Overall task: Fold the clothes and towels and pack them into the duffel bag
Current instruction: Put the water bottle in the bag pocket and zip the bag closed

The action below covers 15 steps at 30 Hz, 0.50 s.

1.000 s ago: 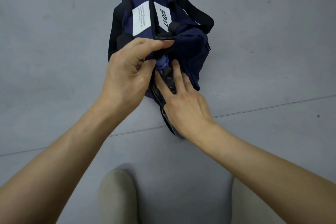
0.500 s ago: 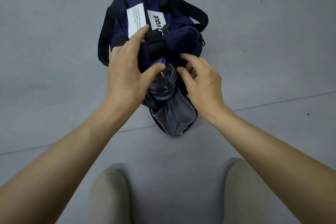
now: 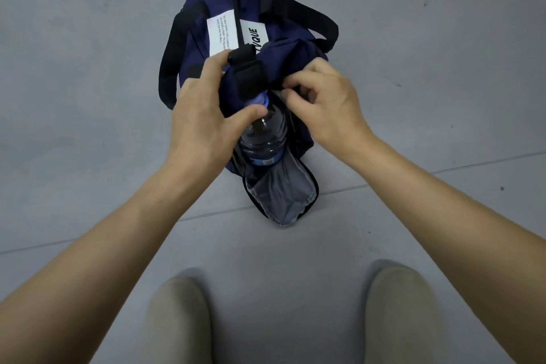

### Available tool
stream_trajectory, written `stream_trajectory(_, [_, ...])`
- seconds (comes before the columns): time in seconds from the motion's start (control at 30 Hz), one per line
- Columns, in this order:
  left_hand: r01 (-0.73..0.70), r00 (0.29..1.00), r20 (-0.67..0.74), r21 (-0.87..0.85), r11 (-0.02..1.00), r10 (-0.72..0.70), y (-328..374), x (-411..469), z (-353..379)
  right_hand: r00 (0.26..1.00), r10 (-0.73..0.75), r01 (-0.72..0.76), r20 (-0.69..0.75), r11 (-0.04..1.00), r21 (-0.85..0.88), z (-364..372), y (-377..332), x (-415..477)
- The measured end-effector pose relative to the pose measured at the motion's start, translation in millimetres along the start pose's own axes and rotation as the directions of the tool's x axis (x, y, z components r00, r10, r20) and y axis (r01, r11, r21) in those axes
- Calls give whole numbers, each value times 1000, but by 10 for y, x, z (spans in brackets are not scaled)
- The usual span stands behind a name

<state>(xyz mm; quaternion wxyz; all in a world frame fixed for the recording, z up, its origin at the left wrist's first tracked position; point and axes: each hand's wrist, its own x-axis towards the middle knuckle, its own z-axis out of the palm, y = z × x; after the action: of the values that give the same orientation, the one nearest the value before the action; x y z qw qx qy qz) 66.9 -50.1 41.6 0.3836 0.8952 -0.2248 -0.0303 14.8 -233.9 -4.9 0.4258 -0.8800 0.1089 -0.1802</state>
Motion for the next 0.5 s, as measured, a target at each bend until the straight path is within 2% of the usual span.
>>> stream_trajectory(0.1, [-62,998,-18,89,994,64,44,17,55,989,120,-136,80,963,231,-127,12,1])
stream_trajectory(0.3, [-120,983,-85,368,922,162,32,117,99,920,230,-358,317,822,443,-283,-11,84])
stream_trajectory(0.43, [-106,982,-99,431,896,164,52,123,93,850,212,-467,482,728,502,-338,-26,120])
stream_trajectory(0.5, [-64,990,-90,402,914,109,74,131,79,835,208,-475,510,742,473,-369,-46,131])
